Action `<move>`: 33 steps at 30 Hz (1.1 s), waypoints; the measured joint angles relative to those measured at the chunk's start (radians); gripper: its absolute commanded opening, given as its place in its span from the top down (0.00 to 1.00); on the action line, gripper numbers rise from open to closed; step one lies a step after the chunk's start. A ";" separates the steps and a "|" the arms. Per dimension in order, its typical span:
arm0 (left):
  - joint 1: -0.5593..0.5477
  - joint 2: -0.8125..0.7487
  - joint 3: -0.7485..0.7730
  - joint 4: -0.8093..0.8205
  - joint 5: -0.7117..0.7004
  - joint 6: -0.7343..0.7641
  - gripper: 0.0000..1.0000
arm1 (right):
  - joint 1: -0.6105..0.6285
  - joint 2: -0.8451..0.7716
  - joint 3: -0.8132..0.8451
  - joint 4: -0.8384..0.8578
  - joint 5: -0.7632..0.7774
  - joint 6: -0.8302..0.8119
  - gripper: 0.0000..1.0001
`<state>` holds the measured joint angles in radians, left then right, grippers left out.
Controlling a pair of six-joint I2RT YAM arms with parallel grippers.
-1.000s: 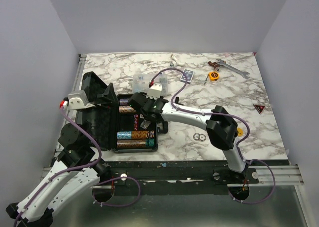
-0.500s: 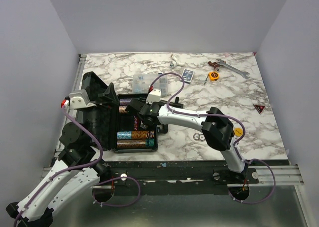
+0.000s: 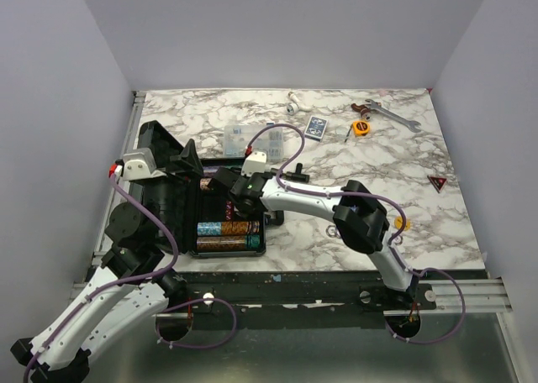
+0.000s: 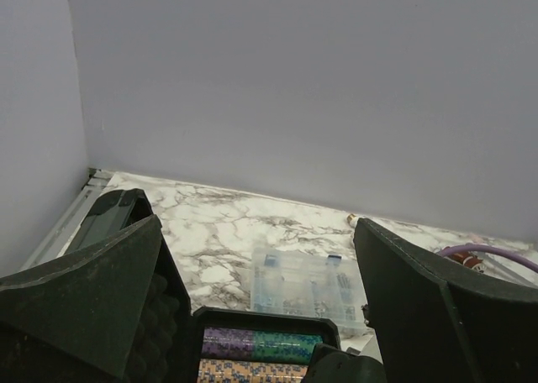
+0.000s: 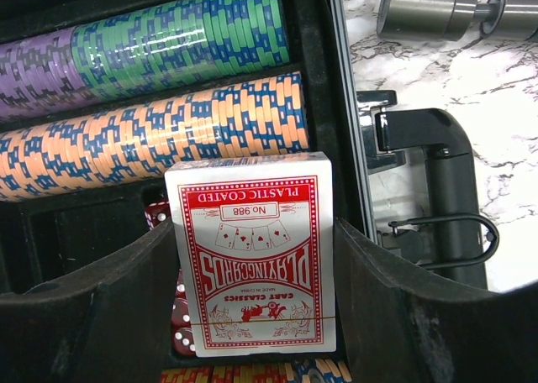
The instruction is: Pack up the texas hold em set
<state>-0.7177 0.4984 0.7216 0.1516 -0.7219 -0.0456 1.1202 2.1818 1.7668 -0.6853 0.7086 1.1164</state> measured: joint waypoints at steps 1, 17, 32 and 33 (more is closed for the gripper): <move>0.000 0.002 0.000 0.000 0.000 0.000 0.04 | 0.000 0.003 0.004 0.000 -0.001 -0.003 0.28; 0.000 0.014 0.000 -0.001 0.000 0.001 0.04 | 0.000 -0.028 -0.054 0.095 -0.044 -0.109 0.25; 0.000 0.029 0.000 -0.004 0.000 0.000 0.03 | -0.008 -0.101 -0.209 0.503 -0.343 -0.536 0.45; 0.000 0.032 0.000 -0.004 0.000 0.000 0.03 | -0.008 -0.100 -0.208 0.515 -0.366 -0.549 0.45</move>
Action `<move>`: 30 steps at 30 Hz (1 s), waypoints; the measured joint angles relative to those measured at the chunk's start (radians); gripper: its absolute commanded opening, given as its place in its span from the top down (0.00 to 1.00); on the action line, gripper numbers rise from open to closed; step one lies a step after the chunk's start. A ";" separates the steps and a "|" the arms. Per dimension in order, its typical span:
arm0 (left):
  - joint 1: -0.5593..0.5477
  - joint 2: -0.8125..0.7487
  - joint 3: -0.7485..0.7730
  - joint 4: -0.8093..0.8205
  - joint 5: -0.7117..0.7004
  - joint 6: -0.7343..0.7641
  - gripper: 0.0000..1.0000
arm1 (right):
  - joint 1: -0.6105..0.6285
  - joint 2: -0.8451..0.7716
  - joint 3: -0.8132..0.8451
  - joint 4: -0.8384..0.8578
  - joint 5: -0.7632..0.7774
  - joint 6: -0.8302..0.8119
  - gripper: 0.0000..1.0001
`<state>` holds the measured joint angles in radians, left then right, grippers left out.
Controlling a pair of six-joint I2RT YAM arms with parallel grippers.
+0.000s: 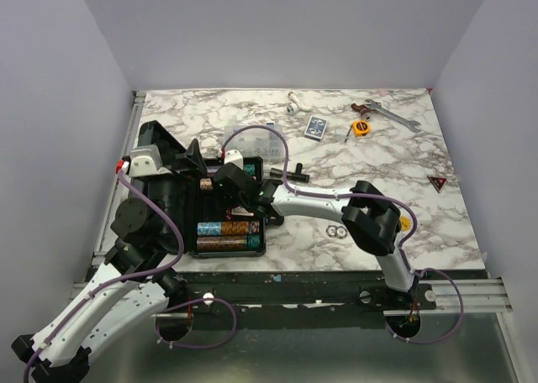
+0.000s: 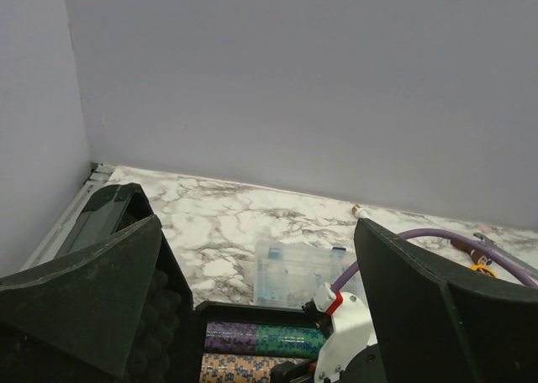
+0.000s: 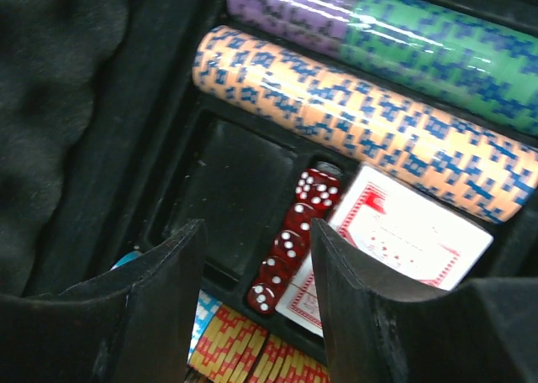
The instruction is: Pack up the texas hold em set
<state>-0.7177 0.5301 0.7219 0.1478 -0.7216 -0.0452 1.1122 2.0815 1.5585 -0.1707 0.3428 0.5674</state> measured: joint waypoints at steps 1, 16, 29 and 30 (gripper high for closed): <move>0.000 0.002 0.000 0.000 0.000 0.000 0.03 | 0.000 0.002 0.000 0.011 -0.024 -0.010 0.45; 0.000 0.030 0.003 -0.018 0.001 -0.001 0.03 | 0.001 -0.006 -0.094 0.064 -0.077 -0.037 0.43; 0.000 0.041 0.005 -0.023 0.004 -0.005 0.03 | -0.035 -0.053 -0.029 0.019 -0.024 -0.064 0.37; 0.000 0.042 0.006 -0.023 0.005 -0.005 0.03 | -0.048 -0.049 -0.013 0.019 -0.019 -0.066 0.37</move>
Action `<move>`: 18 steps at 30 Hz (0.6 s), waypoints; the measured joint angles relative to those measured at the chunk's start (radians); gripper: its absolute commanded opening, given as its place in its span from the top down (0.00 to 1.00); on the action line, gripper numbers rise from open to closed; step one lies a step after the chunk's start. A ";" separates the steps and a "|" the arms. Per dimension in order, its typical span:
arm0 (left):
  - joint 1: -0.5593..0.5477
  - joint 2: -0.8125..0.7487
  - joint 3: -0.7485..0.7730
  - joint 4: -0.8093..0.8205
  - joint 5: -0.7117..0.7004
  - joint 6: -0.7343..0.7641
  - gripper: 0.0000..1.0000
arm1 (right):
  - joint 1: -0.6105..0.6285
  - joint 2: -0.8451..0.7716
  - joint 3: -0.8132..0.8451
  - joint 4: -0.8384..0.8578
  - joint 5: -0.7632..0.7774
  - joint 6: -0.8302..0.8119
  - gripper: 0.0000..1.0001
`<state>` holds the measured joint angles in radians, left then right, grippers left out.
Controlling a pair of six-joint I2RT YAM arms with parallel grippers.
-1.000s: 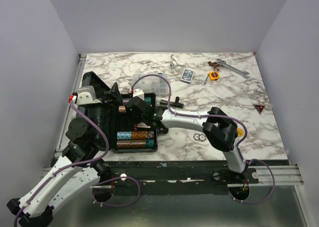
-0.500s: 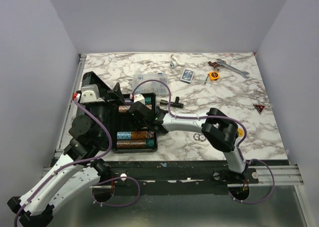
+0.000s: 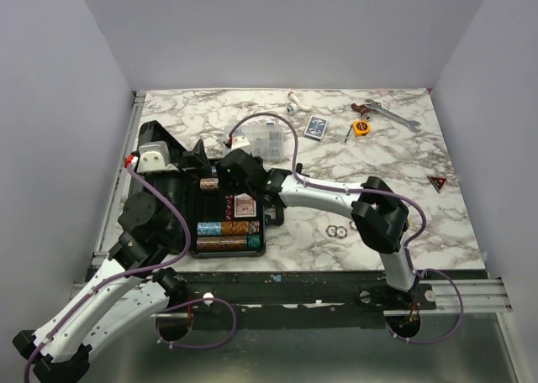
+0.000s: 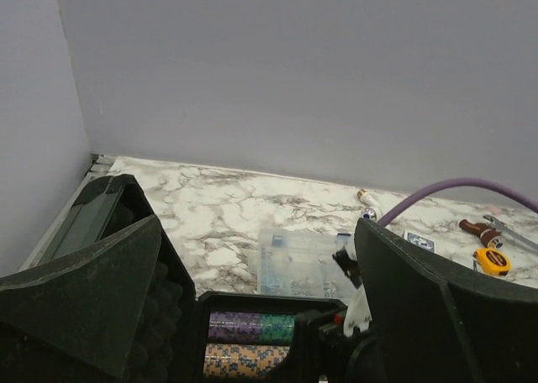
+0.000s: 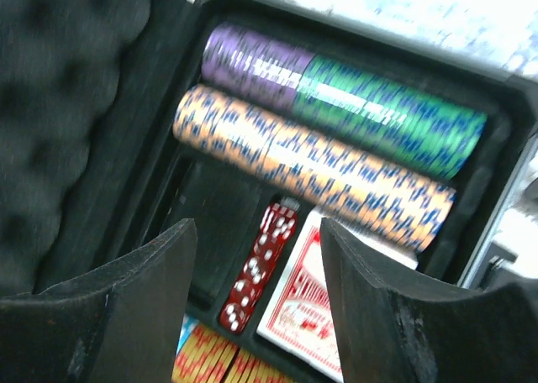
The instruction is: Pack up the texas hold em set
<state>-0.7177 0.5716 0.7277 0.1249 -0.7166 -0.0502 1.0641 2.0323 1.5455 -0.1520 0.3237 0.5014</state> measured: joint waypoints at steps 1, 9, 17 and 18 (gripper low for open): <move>0.000 0.000 0.000 0.000 0.001 0.000 0.03 | -0.014 0.005 0.016 0.000 0.003 -0.002 0.36; 0.000 0.000 0.002 0.000 0.004 -0.001 0.03 | -0.075 0.063 0.052 -0.007 0.003 0.005 0.37; 0.000 0.000 0.002 -0.001 0.016 -0.006 0.03 | -0.060 0.055 -0.087 0.065 -0.047 0.064 0.37; 0.000 0.000 0.002 -0.001 0.018 -0.007 0.03 | -0.060 0.052 -0.097 0.076 -0.049 0.069 0.37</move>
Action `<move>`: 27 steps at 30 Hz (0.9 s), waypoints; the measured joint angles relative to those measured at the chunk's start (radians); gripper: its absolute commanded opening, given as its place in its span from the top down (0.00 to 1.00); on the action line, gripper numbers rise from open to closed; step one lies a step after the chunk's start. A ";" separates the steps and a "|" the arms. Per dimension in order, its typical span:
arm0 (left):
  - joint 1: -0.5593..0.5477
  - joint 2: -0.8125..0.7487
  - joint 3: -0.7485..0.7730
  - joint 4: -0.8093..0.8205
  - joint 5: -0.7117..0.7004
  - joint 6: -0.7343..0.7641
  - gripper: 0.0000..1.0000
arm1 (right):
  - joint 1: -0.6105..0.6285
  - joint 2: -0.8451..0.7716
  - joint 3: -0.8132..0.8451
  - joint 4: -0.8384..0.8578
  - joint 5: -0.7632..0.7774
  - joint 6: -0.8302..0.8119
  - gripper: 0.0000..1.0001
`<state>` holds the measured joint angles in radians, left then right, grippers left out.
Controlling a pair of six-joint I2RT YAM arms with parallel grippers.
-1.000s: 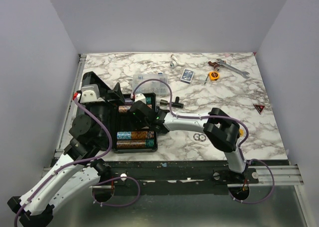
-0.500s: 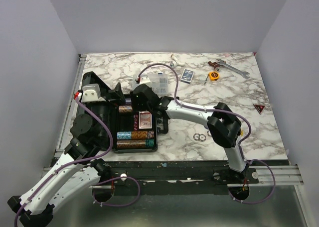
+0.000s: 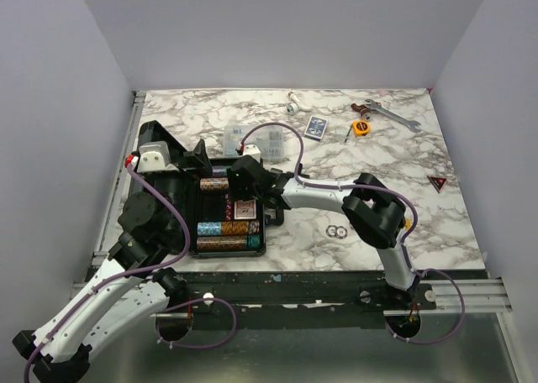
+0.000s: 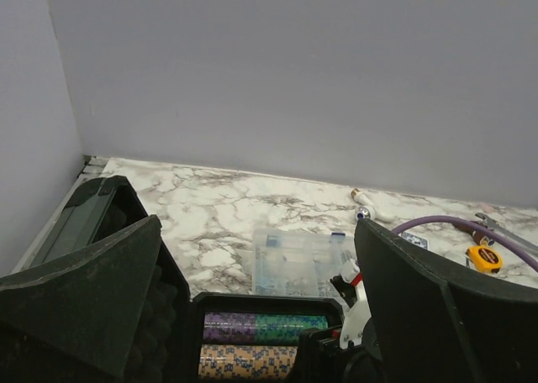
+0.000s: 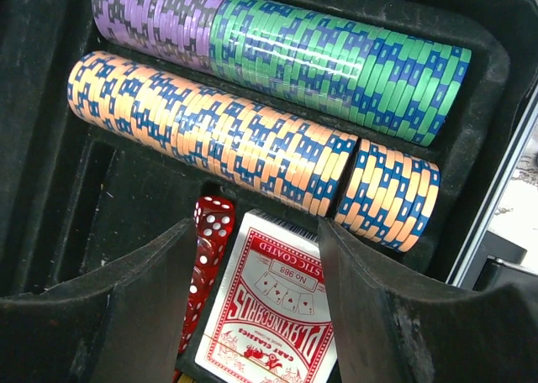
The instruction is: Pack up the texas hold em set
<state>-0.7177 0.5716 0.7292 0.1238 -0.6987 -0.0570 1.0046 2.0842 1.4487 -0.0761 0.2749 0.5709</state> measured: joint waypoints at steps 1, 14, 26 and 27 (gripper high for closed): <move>0.000 0.000 0.000 0.000 0.000 0.000 0.03 | 0.000 -0.003 -0.005 0.005 -0.004 0.005 0.37; 0.000 0.006 0.012 -0.007 0.004 -0.004 0.02 | -0.002 -0.023 0.065 -0.065 -0.013 -0.044 0.18; 0.000 0.030 0.016 -0.022 0.026 -0.016 0.02 | -0.228 -0.289 0.010 -0.084 0.150 -0.105 0.00; 0.000 0.034 0.017 -0.022 0.030 -0.018 0.02 | -0.280 -0.283 0.007 -0.092 0.159 -0.097 0.00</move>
<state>-0.7177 0.6056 0.7460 0.1017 -0.6685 -0.0753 0.7250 1.8011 1.4555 -0.1677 0.4343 0.4740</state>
